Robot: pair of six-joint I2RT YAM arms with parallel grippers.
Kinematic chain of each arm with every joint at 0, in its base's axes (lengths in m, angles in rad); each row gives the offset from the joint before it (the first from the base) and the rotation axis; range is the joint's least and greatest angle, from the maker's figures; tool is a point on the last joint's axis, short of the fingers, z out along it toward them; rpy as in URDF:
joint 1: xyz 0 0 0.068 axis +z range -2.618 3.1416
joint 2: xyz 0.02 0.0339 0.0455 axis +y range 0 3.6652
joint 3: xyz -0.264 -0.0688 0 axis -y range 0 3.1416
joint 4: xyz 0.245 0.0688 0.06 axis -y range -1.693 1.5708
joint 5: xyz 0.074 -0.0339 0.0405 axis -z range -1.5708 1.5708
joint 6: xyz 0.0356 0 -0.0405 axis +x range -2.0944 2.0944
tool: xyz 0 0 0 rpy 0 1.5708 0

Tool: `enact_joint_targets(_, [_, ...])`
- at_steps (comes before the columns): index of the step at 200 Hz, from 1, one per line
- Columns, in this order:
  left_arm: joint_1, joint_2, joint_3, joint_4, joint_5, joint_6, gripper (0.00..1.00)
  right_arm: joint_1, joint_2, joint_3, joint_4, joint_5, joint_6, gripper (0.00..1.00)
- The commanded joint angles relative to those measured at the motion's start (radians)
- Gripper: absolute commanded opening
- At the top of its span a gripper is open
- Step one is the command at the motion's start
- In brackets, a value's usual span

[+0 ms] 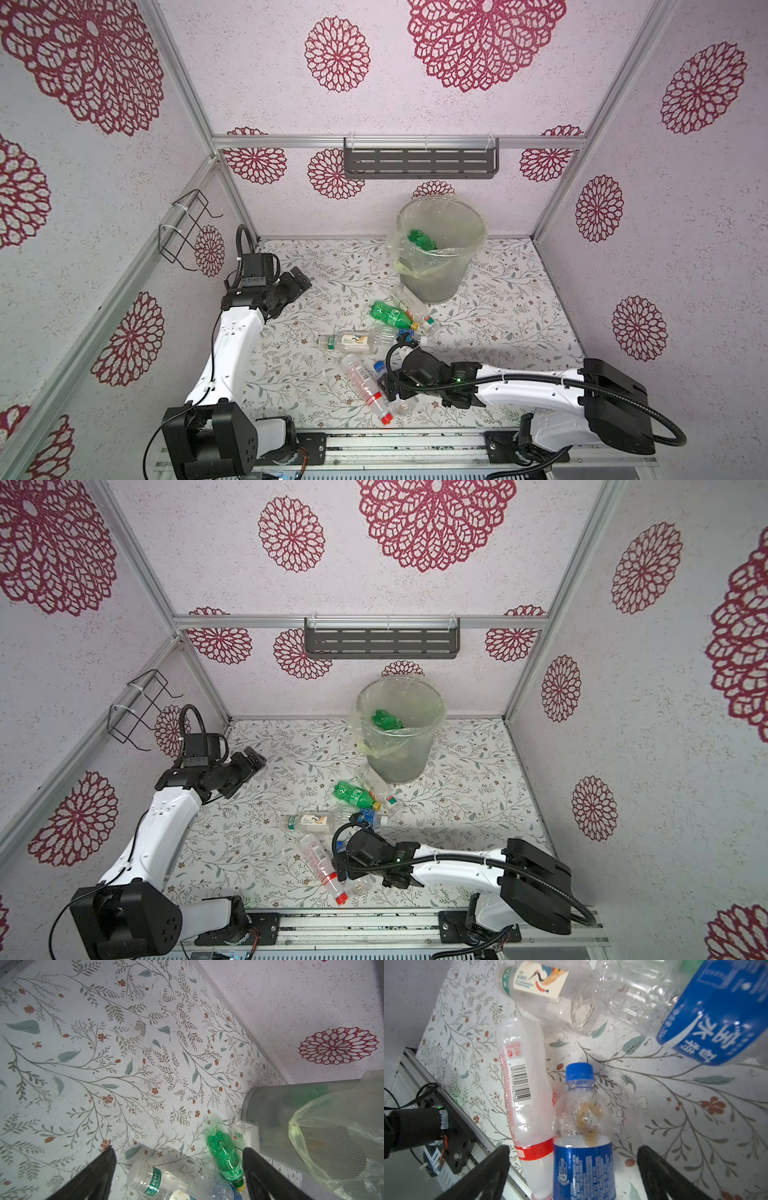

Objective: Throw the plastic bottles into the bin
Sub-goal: 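Reach the right gripper down to the small blue-capped bottle nearest the robot, then close the right gripper on the small blue-capped bottle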

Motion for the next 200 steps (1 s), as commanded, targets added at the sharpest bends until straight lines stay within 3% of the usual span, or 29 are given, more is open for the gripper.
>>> enact_joint_targets(1, [0.014,-0.021,-0.013,0.005,0.004,0.003,0.97,0.019,0.022,0.036,-0.029,0.04,-0.017,0.99])
enact_joint_targets(111, [0.031,-0.032,-0.03,0.004,0.008,0.005,0.97,0.037,0.106,0.052,-0.061,0.069,0.002,0.93])
enact_joint_targets(200, [0.035,-0.03,-0.04,0.01,0.018,0.002,0.97,0.037,0.157,0.06,-0.081,0.072,0.012,0.76])
